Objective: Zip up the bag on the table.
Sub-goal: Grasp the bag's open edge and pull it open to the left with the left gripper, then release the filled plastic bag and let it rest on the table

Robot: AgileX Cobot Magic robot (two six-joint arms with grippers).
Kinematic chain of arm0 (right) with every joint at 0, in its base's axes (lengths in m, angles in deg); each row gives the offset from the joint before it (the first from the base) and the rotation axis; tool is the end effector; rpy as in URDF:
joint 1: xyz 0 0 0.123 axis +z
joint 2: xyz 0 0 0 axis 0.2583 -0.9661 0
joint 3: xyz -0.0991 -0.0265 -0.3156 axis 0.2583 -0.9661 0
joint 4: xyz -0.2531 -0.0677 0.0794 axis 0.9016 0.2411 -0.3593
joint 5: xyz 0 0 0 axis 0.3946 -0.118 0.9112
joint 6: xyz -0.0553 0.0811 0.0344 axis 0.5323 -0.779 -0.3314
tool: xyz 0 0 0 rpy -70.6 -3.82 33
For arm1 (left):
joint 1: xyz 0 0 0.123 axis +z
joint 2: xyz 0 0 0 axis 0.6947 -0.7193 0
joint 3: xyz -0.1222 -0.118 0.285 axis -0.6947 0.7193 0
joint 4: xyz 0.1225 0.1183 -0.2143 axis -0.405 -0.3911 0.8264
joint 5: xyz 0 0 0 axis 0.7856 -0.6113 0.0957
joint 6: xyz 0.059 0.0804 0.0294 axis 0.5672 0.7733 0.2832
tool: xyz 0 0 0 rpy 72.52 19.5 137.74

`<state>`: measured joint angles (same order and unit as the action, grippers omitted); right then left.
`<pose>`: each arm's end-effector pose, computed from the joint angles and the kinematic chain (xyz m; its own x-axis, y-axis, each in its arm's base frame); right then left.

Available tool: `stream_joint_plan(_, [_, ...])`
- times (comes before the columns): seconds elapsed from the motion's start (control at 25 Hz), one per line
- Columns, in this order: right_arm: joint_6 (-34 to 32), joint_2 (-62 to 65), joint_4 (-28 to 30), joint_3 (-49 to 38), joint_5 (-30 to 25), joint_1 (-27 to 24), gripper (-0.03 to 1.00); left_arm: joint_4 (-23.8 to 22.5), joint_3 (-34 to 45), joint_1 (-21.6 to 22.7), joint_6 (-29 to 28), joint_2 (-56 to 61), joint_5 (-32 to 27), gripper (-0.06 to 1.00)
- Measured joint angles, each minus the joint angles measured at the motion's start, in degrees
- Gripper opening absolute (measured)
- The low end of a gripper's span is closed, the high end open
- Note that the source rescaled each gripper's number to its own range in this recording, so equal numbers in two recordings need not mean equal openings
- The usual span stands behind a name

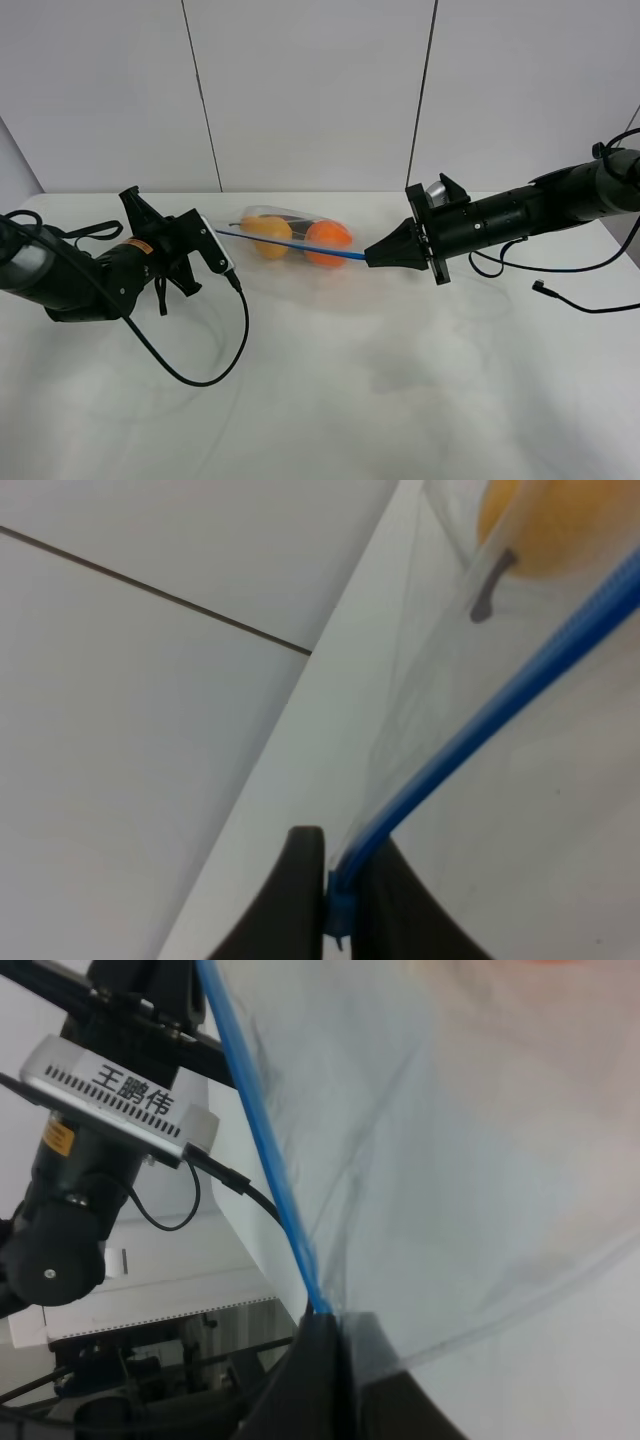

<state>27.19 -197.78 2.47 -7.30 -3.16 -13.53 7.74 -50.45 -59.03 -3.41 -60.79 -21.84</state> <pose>0.4031 0.1039 0.1650 -0.9976 0.0293 -0.0633 -0.0447 0.4288 0.9023 0.3847 -0.0782 0.1400 -0.1037 0.9056 -0.4114 0.2583 0.4239 0.8681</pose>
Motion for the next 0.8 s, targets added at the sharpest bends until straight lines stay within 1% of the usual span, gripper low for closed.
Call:
stream_joint_plan(0.12, [0.0,0.0,-0.2,0.0,0.0,0.3,0.00,-0.4,0.1,0.3,-0.6,0.0,-0.3,0.00])
stream_joint_plan(0.2, [0.0,0.0,-0.2,0.0,0.0,0.3,0.00,-1.8,0.1,0.5,-3.0,0.0,-0.3,0.00])
stream_joint_plan(0.24, [0.0,0.0,0.0,0.0,0.0,0.3,0.00,-2.9,0.1,0.7,-5.1,0.0,-0.3,0.00])
stream_joint_plan(0.28, [0.0,0.0,0.2,0.0,0.0,0.3,0.00,-3.6,0.1,0.7,-7.4,0.0,-0.3,0.03])
stream_joint_plan(0.36, [0.0,0.0,1.4,0.0,0.0,0.2,0.00,-4.2,0.2,1.2,-11.0,0.0,-0.1,0.16])
stream_joint_plan(0.4, [0.0,0.0,1.7,0.0,0.0,0.0,0.00,-4.2,0.2,1.4,-12.7,0.0,-0.1,0.28])
stream_joint_plan(0.52, [0.0,0.0,2.0,0.0,-0.1,-0.1,0.00,-4.2,0.2,2.5,-17.0,0.0,0.2,0.72])
stream_joint_plan(0.56, [0.0,0.0,2.1,0.0,-0.1,-0.1,0.00,-4.4,0.2,3.0,-18.5,0.0,0.2,0.82])
stream_joint_plan(0.64, [0.0,0.0,2.2,0.0,-0.1,-0.1,0.00,-4.4,0.2,4.9,-20.6,0.0,0.3,0.92])
stream_joint_plan(0.72, [0.0,0.0,2.3,0.0,-0.1,-0.1,0.00,-4.4,0.2,7.0,-23.6,0.0,0.4,0.97])
stream_joint_plan(0.8, [0.0,0.0,2.4,0.0,-0.1,-0.1,0.00,-4.4,0.2,9.2,-28.3,0.0,0.4,0.98])
